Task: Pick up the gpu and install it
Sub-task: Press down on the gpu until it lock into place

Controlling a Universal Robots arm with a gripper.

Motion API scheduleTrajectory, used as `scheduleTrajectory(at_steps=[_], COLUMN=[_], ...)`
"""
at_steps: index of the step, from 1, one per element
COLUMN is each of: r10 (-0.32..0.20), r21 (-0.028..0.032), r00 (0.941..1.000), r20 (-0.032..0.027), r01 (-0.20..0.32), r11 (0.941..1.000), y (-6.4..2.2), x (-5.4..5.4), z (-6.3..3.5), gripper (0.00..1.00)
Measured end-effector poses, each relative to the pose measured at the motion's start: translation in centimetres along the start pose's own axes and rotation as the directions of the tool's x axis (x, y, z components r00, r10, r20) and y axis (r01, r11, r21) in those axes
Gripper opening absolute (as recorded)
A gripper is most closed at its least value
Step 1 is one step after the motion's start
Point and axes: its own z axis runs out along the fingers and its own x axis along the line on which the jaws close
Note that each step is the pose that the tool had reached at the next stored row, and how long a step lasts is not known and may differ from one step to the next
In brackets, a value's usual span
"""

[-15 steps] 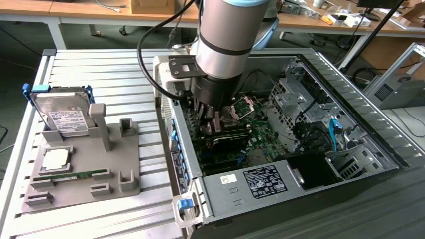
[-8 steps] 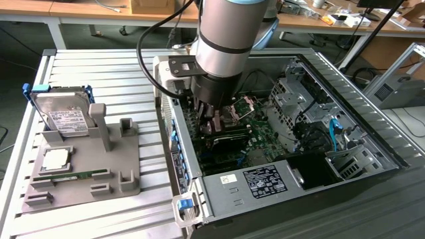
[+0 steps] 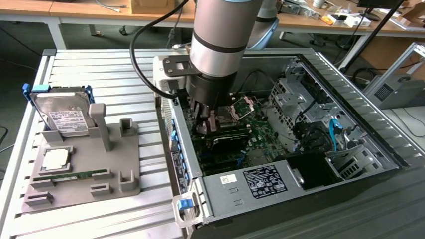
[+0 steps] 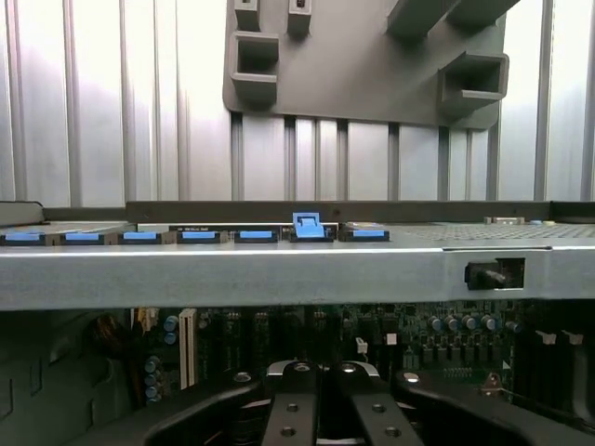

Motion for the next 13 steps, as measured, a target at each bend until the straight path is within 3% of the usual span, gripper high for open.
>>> scheduleTrajectory(at_steps=[13], r10=[0.000], r21=[0.0016], r00=[1.0000], r20=[0.0000], r01=[0.000], r11=[1.0000], y=[1.61], x=[0.0], z=[0.05], gripper=[0.11])
